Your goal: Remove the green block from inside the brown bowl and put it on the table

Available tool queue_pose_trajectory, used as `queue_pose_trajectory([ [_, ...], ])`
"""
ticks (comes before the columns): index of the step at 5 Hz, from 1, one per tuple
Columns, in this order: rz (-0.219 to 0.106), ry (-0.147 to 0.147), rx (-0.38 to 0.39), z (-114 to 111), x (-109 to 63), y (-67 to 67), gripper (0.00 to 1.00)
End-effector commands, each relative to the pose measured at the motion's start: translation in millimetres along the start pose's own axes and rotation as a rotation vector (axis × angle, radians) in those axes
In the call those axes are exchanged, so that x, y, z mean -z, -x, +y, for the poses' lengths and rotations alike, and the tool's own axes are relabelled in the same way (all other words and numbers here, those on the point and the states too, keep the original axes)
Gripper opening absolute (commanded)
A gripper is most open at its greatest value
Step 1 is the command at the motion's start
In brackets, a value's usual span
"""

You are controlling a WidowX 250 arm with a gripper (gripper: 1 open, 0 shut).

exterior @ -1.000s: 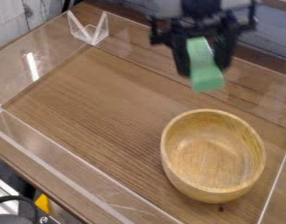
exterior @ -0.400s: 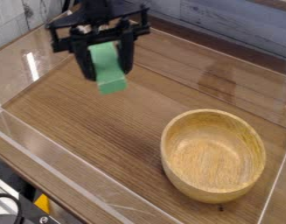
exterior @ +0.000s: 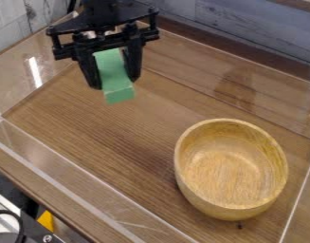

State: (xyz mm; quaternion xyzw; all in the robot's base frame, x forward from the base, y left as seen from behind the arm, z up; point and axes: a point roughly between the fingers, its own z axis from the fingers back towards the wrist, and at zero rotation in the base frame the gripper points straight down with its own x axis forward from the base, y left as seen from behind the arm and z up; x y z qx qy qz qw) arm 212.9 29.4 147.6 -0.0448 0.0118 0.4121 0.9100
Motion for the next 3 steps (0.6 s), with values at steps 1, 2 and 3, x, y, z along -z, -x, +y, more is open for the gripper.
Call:
queue_pose_trajectory([
  [1, -0.033, 0.013, 0.031, -12, 0.8, 0.6, 0.00],
  [2, -0.045, -0.001, 0.053, -18, 11.3, 3.9, 0.00],
  [3, -0.055, -0.012, 0.067, -12, 31.6, -2.1, 0.00],
])
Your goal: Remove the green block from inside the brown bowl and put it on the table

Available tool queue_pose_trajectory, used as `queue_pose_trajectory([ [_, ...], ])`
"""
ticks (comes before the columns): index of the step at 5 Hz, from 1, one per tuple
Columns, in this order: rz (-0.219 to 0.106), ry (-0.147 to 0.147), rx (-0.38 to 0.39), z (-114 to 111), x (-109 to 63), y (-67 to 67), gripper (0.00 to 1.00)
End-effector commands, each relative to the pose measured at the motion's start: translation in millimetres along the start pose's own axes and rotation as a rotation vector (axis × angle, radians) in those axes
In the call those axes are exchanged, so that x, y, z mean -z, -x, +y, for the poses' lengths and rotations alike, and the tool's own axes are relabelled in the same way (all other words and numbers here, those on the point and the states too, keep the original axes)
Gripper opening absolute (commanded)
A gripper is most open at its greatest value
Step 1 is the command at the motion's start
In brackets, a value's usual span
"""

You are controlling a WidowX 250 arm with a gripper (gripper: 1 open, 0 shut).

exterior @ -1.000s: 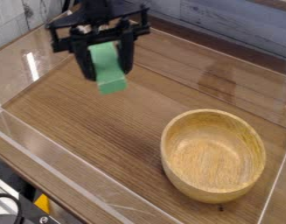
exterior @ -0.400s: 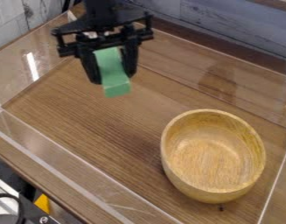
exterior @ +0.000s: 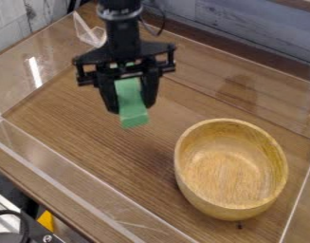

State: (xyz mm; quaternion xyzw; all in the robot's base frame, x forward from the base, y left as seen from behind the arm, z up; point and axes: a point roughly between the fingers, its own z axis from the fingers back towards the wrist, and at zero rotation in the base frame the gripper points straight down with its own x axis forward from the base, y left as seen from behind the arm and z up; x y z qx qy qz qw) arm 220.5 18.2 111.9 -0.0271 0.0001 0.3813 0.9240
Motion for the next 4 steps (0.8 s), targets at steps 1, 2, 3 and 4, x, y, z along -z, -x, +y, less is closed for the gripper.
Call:
queue_pose_trajectory([
  [1, -0.037, 0.014, -0.002, 8, 19.3, -10.4, 0.00],
  [2, -0.048, 0.013, 0.019, 14, 40.5, -15.1, 0.00],
  [3, -0.058, 0.009, 0.084, 20, 61.4, -20.8, 0.00],
  [4, -0.058, 0.005, 0.134, 23, 71.7, -25.7, 1.00],
])
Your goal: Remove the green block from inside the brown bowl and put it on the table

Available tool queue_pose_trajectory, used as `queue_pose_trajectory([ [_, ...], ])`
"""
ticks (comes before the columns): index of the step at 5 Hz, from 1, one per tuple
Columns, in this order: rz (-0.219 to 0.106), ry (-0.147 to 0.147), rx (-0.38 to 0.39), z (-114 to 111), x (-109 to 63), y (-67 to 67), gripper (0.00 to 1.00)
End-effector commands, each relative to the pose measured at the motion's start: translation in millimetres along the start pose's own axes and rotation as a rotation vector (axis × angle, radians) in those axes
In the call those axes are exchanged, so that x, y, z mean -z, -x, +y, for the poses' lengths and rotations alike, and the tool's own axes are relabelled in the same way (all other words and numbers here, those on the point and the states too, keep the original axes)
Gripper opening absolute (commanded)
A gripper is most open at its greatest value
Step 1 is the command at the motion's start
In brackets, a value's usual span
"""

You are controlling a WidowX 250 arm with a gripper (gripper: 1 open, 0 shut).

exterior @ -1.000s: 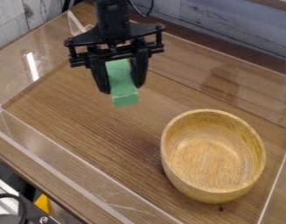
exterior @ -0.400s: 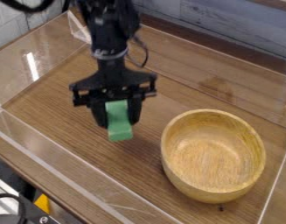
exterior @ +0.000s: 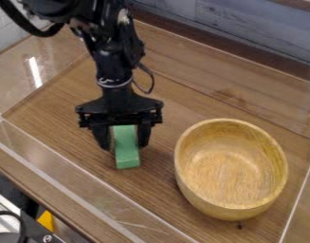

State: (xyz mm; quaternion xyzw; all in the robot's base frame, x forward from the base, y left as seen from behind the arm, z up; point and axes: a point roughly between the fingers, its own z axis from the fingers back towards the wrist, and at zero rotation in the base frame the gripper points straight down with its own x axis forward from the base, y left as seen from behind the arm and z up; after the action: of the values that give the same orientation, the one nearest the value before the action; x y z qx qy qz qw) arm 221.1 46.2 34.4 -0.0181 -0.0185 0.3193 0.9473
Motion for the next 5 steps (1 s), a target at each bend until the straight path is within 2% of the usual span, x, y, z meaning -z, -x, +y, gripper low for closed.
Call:
queue_pose_trajectory([
  [1, -0.022, 0.008, -0.004, 4, -7.6, -11.7, 1.00],
  [2, -0.020, 0.012, -0.012, 8, -4.4, -18.5, 1.00],
  [4, -0.005, 0.025, 0.142, 13, 10.8, -12.0, 1.00],
  [5, 0.004, 0.026, 0.148, 17, 2.8, -19.9, 1.00],
])
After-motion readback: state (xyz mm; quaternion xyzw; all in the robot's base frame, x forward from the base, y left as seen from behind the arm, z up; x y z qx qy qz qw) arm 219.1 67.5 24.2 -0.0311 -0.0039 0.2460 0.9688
